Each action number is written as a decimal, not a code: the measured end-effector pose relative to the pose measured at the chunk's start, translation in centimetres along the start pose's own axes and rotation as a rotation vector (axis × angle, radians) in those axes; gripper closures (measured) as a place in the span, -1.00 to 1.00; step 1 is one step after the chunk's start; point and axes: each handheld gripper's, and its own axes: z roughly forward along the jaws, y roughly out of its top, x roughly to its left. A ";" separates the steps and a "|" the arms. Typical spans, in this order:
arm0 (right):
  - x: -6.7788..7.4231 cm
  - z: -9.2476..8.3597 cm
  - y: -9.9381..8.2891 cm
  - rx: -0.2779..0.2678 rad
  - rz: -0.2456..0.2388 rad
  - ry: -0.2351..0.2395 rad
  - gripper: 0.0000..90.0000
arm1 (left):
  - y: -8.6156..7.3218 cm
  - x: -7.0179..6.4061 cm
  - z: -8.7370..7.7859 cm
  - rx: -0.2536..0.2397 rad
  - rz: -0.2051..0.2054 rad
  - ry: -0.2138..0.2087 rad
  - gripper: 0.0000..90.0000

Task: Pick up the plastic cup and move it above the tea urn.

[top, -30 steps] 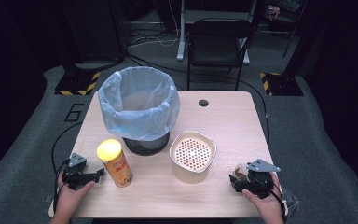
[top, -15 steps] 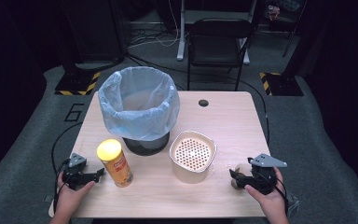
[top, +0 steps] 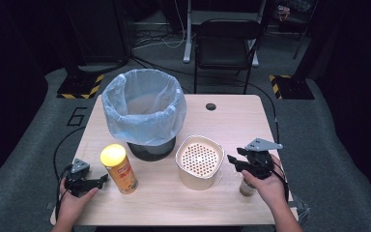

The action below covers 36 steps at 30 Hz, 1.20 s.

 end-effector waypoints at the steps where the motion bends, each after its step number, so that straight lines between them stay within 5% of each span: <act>1: 0.1 0.4 0.3 0.001 0.018 0.011 0.26 | 0.0 0.0 0.0 -0.002 0.002 0.001 -0.73; 6: 0.3 1.8 1.4 -0.007 0.040 0.035 0.28 | 0.0 0.0 0.0 0.000 0.000 0.000 -0.73; 17: 0.8 5.0 2.0 0.105 0.013 0.027 0.39 | 0.0 0.0 0.0 0.002 -0.001 0.000 -0.73; 36: 1.6 2.5 0.0 0.090 0.037 0.033 0.38 | 0.0 0.0 0.0 0.000 0.000 0.000 -0.73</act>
